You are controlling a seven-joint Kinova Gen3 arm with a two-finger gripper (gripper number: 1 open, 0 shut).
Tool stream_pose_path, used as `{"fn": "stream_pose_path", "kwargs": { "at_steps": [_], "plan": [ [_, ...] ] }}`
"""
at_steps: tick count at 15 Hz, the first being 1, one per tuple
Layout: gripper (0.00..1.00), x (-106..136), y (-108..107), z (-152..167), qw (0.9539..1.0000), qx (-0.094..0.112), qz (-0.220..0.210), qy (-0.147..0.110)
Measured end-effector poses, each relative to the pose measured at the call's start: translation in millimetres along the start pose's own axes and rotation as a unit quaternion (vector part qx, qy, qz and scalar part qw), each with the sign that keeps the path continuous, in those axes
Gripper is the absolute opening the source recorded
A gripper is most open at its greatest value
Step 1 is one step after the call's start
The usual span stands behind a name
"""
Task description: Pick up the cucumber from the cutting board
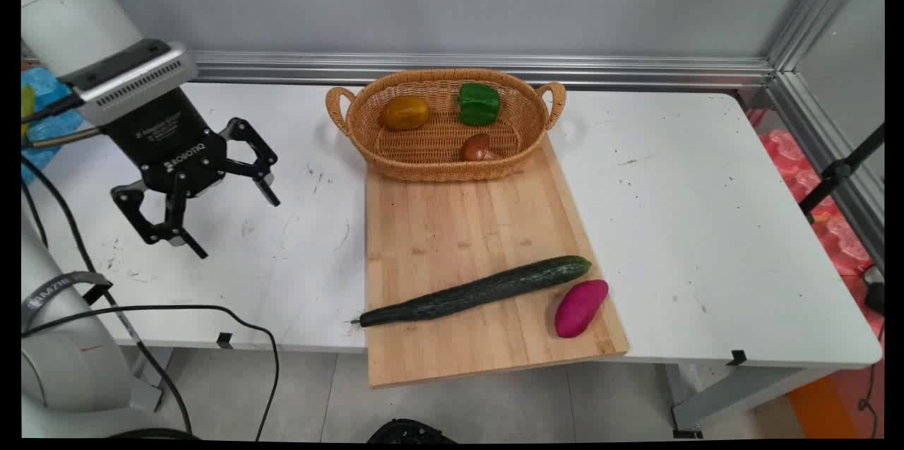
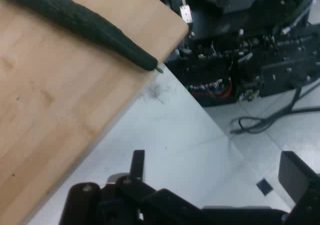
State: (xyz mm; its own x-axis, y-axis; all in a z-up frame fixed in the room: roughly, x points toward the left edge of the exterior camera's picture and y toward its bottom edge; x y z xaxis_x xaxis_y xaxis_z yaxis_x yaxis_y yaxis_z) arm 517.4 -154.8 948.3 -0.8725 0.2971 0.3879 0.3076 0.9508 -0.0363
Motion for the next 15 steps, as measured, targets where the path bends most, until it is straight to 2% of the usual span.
{"fn": "stream_pose_path", "kwargs": {
  "at_steps": [4, 6, 8, 11, 15],
  "plan": [
    [1.00, 19.9, -10.7, 7.3, 0.9981, 0.018, -0.056, 0.019],
    [1.00, 35.6, -21.9, 15.3, 0.9946, 0.029, -0.095, 0.030],
    [1.00, 51.0, -34.0, 25.1, 0.9892, 0.040, -0.135, 0.038],
    [1.00, 73.5, -55.3, 44.2, 0.9780, 0.058, -0.195, 0.044],
    [1.00, 102.1, -87.8, 74.8, 0.9599, 0.080, -0.265, 0.042]
  ]
}}
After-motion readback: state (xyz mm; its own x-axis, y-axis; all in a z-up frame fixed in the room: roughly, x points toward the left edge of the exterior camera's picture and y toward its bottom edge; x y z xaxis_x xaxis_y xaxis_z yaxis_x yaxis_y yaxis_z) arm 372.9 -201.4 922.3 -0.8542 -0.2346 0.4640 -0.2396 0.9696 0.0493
